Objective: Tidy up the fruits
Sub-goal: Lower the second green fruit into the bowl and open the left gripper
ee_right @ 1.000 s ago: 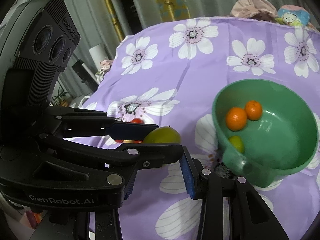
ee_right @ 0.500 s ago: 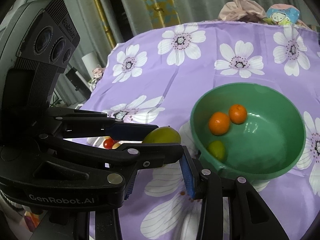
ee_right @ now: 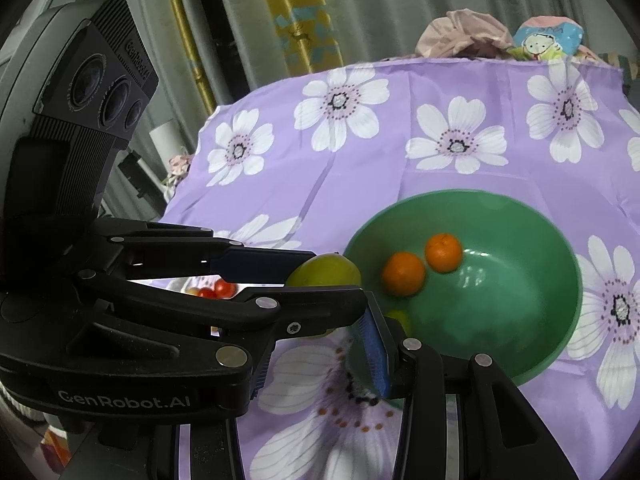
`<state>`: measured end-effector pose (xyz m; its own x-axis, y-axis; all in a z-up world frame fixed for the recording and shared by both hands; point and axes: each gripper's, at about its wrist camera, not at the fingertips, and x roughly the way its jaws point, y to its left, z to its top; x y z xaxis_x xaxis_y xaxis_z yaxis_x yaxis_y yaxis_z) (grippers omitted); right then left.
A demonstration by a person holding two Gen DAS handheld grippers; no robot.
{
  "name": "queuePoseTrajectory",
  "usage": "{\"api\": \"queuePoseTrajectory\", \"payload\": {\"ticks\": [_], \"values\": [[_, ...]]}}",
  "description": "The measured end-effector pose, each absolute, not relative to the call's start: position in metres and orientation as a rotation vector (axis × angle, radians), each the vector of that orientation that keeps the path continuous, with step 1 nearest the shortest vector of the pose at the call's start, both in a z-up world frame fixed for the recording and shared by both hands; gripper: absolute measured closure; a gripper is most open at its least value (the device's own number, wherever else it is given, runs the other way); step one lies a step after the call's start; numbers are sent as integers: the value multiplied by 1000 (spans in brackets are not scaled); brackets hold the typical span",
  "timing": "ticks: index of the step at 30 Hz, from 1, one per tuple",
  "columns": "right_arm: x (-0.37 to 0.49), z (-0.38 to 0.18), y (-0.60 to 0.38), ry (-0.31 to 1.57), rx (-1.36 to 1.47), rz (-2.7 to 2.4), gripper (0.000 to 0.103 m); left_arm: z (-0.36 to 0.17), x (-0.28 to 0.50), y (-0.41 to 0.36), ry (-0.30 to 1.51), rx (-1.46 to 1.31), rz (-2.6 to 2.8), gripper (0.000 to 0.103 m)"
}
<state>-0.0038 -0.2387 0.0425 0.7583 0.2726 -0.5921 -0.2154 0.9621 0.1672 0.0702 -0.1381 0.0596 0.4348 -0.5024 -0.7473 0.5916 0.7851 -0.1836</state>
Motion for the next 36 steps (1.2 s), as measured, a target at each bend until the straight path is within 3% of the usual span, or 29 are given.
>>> {"api": "queuePoseTrajectory", "payload": {"ticks": [25, 36], "values": [[30, 30, -286, 695, 110, 142, 61, 38, 118, -175, 932, 52, -761, 70], [26, 26, -287, 723, 139, 147, 61, 38, 115, -158, 927, 50, -695, 51]]}}
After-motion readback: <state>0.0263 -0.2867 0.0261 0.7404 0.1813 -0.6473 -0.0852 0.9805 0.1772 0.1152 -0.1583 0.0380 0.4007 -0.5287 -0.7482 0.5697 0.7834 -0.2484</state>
